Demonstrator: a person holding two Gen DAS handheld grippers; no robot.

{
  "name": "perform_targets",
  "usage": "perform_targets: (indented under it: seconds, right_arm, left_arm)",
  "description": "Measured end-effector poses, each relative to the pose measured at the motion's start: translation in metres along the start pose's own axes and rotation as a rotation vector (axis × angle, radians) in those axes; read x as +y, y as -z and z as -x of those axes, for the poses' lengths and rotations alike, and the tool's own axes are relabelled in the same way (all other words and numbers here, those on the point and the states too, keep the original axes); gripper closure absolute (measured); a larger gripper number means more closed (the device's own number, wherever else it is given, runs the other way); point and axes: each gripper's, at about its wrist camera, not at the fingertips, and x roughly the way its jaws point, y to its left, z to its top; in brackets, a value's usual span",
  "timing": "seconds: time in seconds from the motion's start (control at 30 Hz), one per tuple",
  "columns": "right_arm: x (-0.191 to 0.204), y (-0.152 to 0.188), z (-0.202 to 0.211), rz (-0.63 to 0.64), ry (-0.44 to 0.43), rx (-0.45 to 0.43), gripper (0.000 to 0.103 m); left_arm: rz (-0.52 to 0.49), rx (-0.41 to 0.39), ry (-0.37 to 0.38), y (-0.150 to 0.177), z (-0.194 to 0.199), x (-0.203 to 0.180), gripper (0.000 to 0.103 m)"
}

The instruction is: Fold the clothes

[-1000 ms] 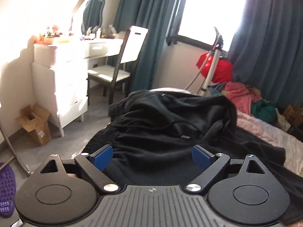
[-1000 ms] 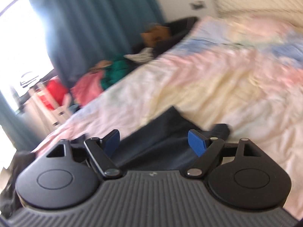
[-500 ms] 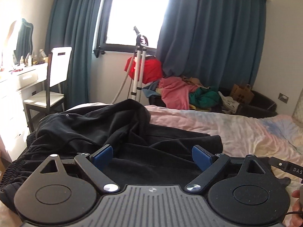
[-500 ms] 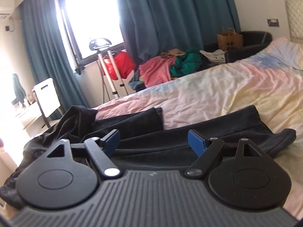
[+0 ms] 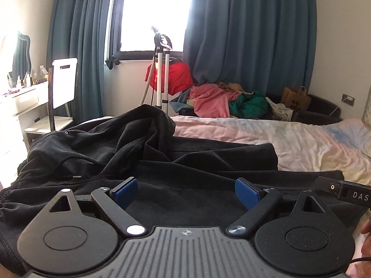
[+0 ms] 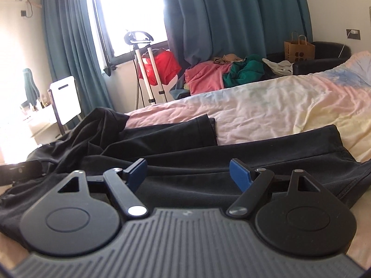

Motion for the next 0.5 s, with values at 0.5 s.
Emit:
perform_targets:
  seconds: [0.5]
  right_arm:
    - [-0.022, -0.013, -0.035, -0.422, -0.141, 0.126, 0.021]
  left_arm:
    - [0.124, -0.029, 0.001, -0.012, 0.029, 0.034, 0.007]
